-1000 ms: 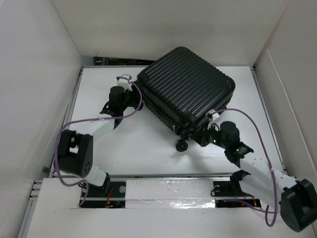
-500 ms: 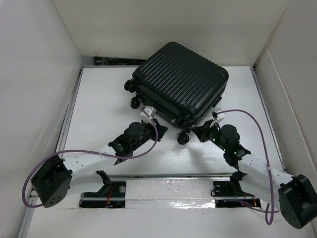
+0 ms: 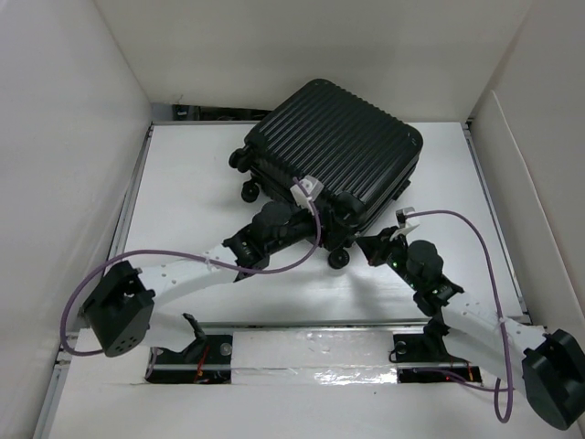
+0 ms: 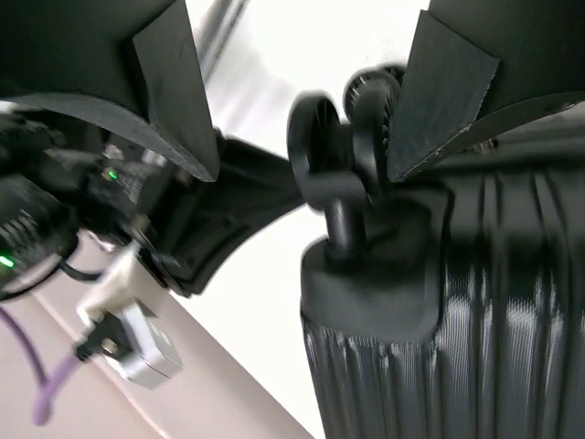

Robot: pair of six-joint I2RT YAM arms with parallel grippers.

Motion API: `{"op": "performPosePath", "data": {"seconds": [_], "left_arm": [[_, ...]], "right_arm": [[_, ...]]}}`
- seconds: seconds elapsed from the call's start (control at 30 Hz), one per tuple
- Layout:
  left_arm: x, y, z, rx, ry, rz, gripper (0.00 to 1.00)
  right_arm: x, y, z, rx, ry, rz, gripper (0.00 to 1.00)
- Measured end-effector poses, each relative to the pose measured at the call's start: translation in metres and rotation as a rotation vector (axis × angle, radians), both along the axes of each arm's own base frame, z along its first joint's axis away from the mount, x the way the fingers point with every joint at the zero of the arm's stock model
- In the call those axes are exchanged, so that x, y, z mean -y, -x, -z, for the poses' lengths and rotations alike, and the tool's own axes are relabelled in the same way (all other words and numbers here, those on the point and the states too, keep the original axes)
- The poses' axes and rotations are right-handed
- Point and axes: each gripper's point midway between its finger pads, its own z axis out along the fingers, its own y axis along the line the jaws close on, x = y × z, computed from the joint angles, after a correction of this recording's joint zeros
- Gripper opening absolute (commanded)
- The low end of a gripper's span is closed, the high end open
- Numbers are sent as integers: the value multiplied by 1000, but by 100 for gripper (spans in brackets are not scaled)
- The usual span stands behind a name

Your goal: Pack the luggage

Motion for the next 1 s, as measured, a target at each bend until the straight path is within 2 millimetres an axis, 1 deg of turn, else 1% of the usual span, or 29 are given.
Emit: {"op": "performPosePath", "data": {"seconds": [0.07, 0.1, 0.17, 0.27, 0.33, 0.43, 0.47, 0.53, 0.63, 0.73, 0.8, 1.0], "left_arm": [[11, -7, -1, 7, -20, 9, 65], [12, -9, -1, 8, -26, 11, 62], [19, -15, 9, -7, -69, 13, 57], [25, -18, 25, -36, -127, 26, 54], [32, -21, 32, -53, -166, 34, 48], [43, -24, 35, -59, -209, 42, 30], [45, -23, 35, -57, -221, 42, 12], [48, -23, 35, -59, -233, 39, 1], [55, -23, 34, -80, -221, 41, 0], [68, -22, 34, -132, -191, 55, 0], [74, -22, 32, -174, -165, 52, 0], [81, -30, 29, -275, -81, 11, 0]], "right_arm": [[1, 0, 0, 1, 1, 3, 0], [1, 1, -1, 1, 1, 3, 0], [1, 2, -1, 0, 2, 4, 0], [2, 3, -1, 0, 3, 4, 0], [0, 4, -1, -1, 4, -1, 0], [-3, 6, 0, -2, 7, -9, 0], [-3, 6, 1, -2, 10, -2, 0], [-5, 6, 1, -2, 14, 2, 0], [-12, 8, 3, -2, 15, 5, 0], [-21, 10, 5, 4, 17, 24, 0], [-21, 7, 11, 0, 26, 81, 0], [-27, -1, 11, 40, -16, 227, 0]]}}
